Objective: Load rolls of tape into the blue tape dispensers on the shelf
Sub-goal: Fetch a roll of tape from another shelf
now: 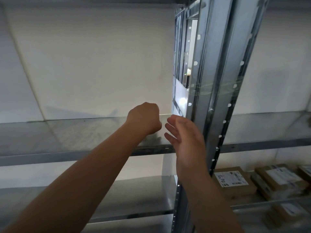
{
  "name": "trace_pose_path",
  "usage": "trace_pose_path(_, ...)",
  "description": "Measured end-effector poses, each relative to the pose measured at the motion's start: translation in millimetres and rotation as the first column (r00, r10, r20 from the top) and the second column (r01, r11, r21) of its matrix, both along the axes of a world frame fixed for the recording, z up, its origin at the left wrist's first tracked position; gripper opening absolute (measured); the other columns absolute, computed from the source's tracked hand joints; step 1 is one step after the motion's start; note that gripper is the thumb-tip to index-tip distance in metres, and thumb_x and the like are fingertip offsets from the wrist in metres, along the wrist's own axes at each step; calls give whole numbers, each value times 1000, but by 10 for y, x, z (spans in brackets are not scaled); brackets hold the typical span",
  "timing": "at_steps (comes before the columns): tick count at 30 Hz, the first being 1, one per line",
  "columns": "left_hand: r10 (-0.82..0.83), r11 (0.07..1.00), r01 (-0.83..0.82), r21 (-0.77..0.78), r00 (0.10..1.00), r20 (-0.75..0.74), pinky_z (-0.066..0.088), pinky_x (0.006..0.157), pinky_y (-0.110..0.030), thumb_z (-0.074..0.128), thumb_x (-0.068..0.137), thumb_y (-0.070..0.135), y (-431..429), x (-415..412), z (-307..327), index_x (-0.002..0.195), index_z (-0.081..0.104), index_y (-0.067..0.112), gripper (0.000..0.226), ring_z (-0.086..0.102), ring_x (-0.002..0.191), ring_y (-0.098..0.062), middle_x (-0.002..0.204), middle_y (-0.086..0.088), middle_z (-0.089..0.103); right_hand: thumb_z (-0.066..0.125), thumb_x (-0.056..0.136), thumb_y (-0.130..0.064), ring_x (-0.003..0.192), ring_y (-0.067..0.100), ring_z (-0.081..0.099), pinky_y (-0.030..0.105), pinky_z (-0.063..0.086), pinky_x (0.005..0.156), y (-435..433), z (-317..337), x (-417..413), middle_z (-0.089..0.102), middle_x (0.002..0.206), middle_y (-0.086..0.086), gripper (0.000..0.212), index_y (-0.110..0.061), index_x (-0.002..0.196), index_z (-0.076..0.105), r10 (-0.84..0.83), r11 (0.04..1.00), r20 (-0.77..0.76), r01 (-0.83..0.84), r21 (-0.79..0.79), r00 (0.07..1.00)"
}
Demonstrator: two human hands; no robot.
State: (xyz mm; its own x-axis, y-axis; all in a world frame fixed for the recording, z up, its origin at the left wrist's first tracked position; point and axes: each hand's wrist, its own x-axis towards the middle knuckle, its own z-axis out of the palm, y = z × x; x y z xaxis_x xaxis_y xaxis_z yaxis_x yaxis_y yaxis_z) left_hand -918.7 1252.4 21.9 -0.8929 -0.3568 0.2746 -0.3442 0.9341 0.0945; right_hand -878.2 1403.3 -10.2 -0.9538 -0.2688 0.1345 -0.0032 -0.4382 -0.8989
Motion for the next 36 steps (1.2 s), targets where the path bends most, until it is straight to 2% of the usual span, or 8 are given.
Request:
trace_pose_path(4,-71,987,63,146,996,52,38,63,-29,67,92,23,-54,-52,70,61,40,19,41,47,62,-15,67,1,49,53,106,-22,110,20,76,44,58,102,36,-31,-72,79,117,3,23,-17,112,75,17,999,75,-14,-42,997)
trace_pose_path(8,-15,942,81,325,979,-202,32,53,-27,68,94,32,-87,247,219,53,54,18,46,50,57,-14,57,0,52,54,106,-23,108,18,76,41,59,101,94,-33,-108,80,114,5,25,-12,112,76,16,999,79,-12,-48,997)
trace_pose_path(9,34,880,115,460,952,-303,37,55,-27,70,94,35,-95,358,235,56,61,16,42,55,60,-14,62,-1,59,55,106,-24,106,17,77,40,59,102,94,-27,-119,81,112,6,26,-11,112,76,16,999,69,-13,-43,998)
trace_pose_path(11,161,600,287,747,871,-464,50,68,-33,75,92,39,-67,600,261,70,75,10,36,66,74,-22,80,-9,74,54,106,-26,104,18,78,41,58,104,68,4,-138,82,109,8,28,-10,110,76,40,999,48,-38,-29,998)
trace_pose_path(13,236,358,435,826,814,-531,57,76,-43,76,92,38,-14,791,222,82,80,6,34,72,82,-30,91,-20,79,52,107,-32,105,21,78,44,57,106,-5,52,-138,82,109,8,32,-11,110,77,96,995,25,-96,14,995)
trace_pose_path(19,389,172,456,873,783,-485,64,74,-36,65,99,33,227,1005,-83,99,81,7,30,80,89,-29,95,-10,83,48,105,-51,108,28,76,51,57,103,-216,133,-75,80,112,12,47,-15,115,76,265,955,31,-267,132,964)
trace_pose_path(26,522,200,437,877,710,-473,64,75,-33,70,95,40,250,1139,-152,96,82,15,28,79,94,-29,97,-5,83,49,106,-45,102,28,77,57,54,106,-332,112,-23,81,108,15,47,-9,113,78,350,929,79,-357,97,933)
trace_pose_path(36,620,215,450,867,623,-477,65,85,-50,64,98,41,212,1498,-232,94,81,10,35,79,94,-34,94,-10,83,49,105,-43,108,32,76,50,59,99,-442,49,158,80,114,16,48,-5,121,75,498,861,109,-505,58,860)
